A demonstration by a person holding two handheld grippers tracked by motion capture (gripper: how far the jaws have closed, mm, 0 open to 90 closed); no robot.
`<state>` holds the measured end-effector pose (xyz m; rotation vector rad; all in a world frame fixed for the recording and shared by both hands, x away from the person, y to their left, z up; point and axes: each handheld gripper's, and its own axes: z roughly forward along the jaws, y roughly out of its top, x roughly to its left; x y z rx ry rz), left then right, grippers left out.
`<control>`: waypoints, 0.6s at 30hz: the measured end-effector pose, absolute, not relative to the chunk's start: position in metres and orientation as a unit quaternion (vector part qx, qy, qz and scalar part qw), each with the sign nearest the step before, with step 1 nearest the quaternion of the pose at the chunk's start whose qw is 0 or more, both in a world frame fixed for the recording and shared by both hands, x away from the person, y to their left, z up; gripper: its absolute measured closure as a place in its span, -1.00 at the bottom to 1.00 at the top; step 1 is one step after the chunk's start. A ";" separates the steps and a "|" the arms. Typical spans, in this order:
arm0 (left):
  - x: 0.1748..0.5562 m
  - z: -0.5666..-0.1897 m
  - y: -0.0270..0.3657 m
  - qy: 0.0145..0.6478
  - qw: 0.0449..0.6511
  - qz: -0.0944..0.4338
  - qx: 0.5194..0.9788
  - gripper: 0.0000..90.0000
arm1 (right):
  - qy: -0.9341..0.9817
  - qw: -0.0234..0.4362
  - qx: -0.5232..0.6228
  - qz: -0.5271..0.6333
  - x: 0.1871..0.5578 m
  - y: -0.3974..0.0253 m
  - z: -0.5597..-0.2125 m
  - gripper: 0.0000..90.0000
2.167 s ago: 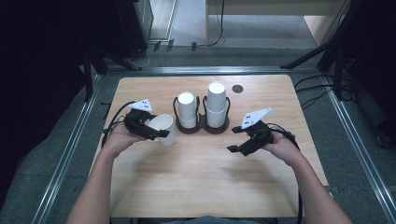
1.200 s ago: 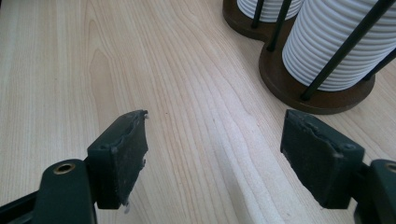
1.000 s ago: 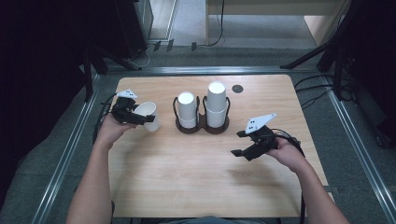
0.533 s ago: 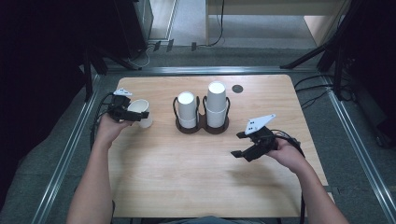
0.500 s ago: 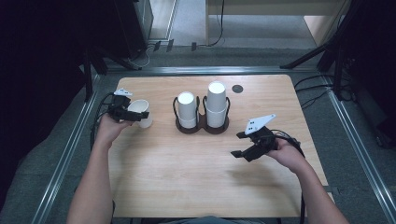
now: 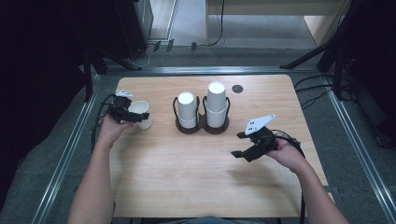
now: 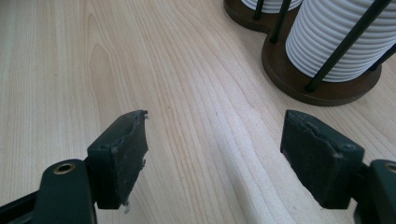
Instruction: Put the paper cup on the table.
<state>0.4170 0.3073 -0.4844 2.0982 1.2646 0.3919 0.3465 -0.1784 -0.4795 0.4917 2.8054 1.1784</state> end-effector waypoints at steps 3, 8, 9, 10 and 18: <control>0.417 -0.485 0.306 0.481 0.322 0.148 0.802 -0.60 | 0.910 0.030 0.159 0.383 0.347 -0.178 -0.480 -0.49; 0.417 -0.486 0.305 0.480 0.323 0.144 0.803 -0.62 | 0.910 0.030 0.159 0.382 0.347 -0.179 -0.480 -0.49; 0.417 -0.486 0.305 0.480 0.324 0.143 0.802 -0.62 | 0.910 0.030 0.158 0.382 0.347 -0.179 -0.480 -0.49; 0.416 -0.486 0.305 0.481 0.326 0.142 0.801 -0.63 | 0.910 0.031 0.159 0.381 0.347 -0.179 -0.480 -0.49; 0.417 -0.482 0.310 0.501 0.350 0.125 0.781 -0.95 | 0.913 0.031 0.156 0.376 0.346 -0.178 -0.480 -0.49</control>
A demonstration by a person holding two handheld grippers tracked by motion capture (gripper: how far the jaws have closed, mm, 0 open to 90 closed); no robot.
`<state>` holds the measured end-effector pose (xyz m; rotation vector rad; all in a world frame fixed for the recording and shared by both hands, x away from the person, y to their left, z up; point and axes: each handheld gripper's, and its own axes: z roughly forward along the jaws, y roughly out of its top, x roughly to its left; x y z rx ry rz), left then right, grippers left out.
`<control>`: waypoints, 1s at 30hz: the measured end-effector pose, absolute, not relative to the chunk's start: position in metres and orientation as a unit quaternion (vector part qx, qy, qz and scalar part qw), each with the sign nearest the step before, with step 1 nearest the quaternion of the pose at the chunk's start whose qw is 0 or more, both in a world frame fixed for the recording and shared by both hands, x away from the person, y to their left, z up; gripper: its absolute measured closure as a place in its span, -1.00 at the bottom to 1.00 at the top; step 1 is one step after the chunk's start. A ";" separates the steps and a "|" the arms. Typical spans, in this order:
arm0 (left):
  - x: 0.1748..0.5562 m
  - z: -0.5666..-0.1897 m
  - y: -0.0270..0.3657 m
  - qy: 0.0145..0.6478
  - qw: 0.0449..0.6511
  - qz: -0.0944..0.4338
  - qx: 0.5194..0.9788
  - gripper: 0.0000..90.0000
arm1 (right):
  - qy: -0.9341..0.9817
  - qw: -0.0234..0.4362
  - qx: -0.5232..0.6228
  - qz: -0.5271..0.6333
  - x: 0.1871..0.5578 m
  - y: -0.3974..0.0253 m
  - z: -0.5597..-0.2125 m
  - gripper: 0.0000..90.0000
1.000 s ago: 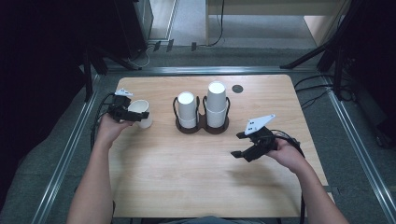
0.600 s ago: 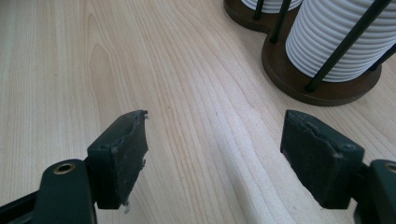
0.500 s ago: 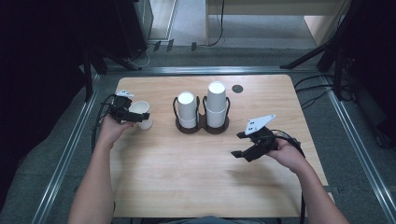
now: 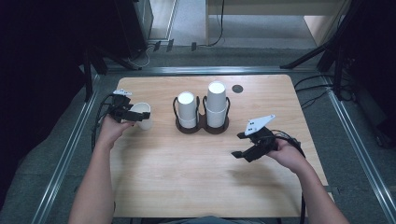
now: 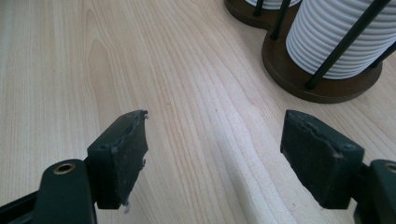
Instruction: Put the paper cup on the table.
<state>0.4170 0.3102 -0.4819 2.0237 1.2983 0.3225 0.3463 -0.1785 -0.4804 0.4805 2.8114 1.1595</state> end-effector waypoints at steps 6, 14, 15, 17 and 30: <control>0.416 -0.479 0.311 0.500 0.359 0.112 0.780 -0.96 | 0.913 0.031 0.155 0.376 0.346 -0.178 -0.480 -0.49; 0.413 -0.471 0.306 0.492 0.358 0.105 0.787 -0.97 | 0.913 0.031 0.153 0.376 0.346 -0.179 -0.480 -0.49; 0.413 -0.469 0.305 0.490 0.356 0.108 0.788 -0.97 | 0.913 0.031 0.153 0.377 0.346 -0.179 -0.480 -0.49; 0.412 -0.466 0.304 0.489 0.360 0.110 0.787 -0.97 | 0.913 0.031 0.152 0.376 0.346 -0.179 -0.480 -0.49; 0.403 -0.439 0.295 0.475 0.376 0.118 0.786 -0.97 | 0.915 0.034 0.150 0.374 0.346 -0.178 -0.480 -0.49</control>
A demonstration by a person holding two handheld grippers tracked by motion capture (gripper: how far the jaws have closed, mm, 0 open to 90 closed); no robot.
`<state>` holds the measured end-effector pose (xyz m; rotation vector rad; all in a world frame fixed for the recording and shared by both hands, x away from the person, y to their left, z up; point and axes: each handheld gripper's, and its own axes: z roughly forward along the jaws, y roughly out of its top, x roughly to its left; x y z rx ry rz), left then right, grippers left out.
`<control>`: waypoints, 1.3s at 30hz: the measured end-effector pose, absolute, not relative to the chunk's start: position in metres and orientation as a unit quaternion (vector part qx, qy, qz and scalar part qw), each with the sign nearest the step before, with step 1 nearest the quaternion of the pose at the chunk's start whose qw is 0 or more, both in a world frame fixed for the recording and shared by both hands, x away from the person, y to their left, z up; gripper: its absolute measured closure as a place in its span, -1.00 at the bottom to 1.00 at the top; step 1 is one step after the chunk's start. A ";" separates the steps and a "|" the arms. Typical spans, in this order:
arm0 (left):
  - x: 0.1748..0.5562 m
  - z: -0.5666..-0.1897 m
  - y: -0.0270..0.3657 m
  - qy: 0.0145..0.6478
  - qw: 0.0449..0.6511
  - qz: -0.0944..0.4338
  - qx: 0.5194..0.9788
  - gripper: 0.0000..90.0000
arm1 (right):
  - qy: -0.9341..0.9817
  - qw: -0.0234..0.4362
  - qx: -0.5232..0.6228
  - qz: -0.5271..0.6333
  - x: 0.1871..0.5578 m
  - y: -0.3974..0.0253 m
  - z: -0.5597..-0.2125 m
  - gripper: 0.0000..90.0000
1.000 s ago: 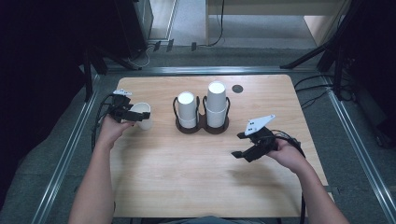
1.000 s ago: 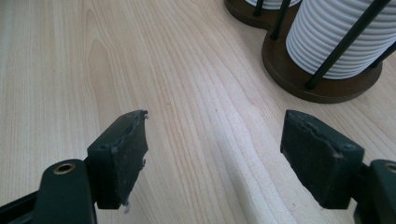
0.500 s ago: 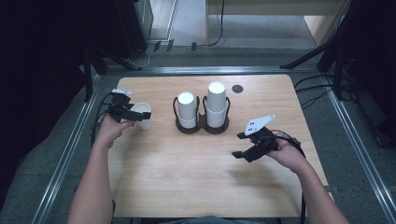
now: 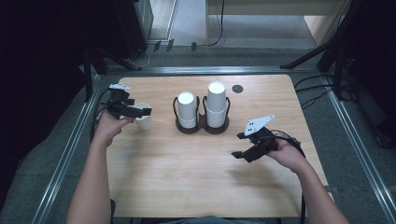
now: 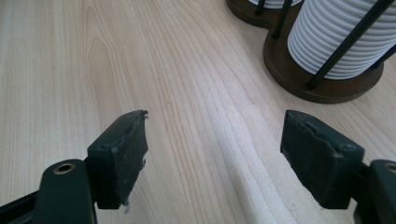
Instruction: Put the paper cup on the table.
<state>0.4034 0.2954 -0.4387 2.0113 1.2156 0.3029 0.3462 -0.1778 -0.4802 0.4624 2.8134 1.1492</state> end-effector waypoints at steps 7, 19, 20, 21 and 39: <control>0.398 -0.431 0.286 0.460 0.375 0.123 0.795 -0.97 | 0.914 0.034 0.150 0.374 0.346 -0.178 -0.480 -0.49; 0.384 -0.428 0.265 0.432 0.370 0.106 0.815 -0.97 | 0.908 0.037 0.159 0.387 0.349 -0.179 -0.475 -0.49; 0.382 -0.428 0.264 0.430 0.369 0.106 0.817 -0.97 | 0.908 0.038 0.158 0.386 0.349 -0.179 -0.475 -0.49; 0.380 -0.428 0.262 0.428 0.367 0.108 0.819 -0.97 | 0.908 0.040 0.156 0.387 0.350 -0.178 -0.475 -0.49; 0.352 -0.434 0.232 0.392 0.382 0.089 0.832 -0.97 | 0.909 0.039 0.152 0.387 0.355 -0.172 -0.473 -0.49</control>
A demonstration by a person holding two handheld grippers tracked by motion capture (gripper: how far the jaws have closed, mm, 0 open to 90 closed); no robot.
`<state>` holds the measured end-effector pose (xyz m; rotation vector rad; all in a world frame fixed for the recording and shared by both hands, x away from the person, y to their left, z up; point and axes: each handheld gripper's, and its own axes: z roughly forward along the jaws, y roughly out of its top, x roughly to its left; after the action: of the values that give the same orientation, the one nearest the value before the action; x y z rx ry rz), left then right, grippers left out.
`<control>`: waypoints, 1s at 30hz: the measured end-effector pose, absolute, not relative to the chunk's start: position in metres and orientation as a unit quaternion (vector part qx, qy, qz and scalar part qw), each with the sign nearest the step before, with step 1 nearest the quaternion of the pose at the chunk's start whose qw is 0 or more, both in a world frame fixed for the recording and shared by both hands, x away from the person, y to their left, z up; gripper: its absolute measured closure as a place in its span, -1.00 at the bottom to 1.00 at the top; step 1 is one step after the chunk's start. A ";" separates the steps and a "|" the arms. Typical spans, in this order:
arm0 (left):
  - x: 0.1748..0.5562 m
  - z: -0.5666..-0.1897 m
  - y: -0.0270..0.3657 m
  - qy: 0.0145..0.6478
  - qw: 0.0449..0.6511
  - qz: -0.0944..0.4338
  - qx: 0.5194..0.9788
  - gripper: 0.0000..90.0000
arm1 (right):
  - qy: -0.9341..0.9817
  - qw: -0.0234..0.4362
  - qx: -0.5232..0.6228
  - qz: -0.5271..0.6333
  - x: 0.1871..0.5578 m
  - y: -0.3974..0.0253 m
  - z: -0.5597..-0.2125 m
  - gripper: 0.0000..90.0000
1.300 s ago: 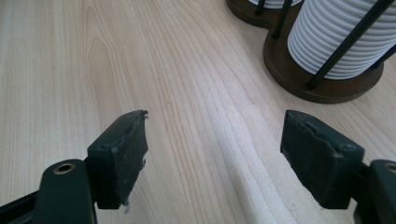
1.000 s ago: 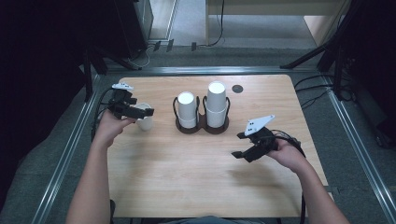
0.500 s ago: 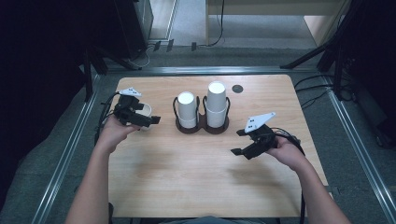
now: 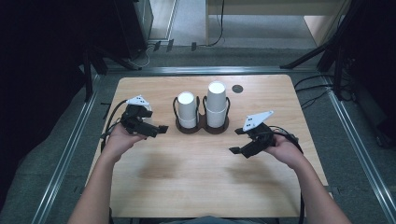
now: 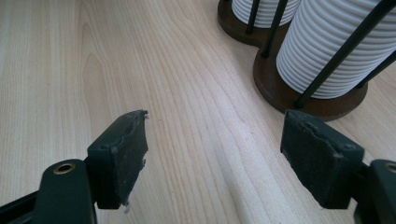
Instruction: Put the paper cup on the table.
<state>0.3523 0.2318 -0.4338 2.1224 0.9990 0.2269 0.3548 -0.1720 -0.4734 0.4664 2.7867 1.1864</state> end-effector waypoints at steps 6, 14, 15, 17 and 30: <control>0.349 -0.442 0.218 0.381 0.380 0.078 0.839 -0.97 | 0.900 0.038 0.161 0.403 0.356 -0.170 -0.471 -0.49; 0.348 -0.448 0.201 0.367 0.386 0.068 0.844 -0.97 | 0.904 0.038 0.165 0.394 0.356 -0.169 -0.474 -0.49; 0.348 -0.450 0.199 0.368 0.386 0.067 0.843 -0.97 | 0.903 0.037 0.165 0.394 0.356 -0.168 -0.474 -0.49; 0.348 -0.452 0.195 0.362 0.386 0.067 0.846 -0.97 | 0.902 0.036 0.166 0.398 0.356 -0.169 -0.474 -0.49; 0.345 -0.461 0.167 0.323 0.388 0.067 0.861 -0.97 | 0.902 0.037 0.176 0.393 0.356 -0.167 -0.475 -0.49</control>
<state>0.3445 0.1666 -0.4611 2.1895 0.8217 0.1692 0.3557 -0.1670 -0.4752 0.5395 2.7685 1.2081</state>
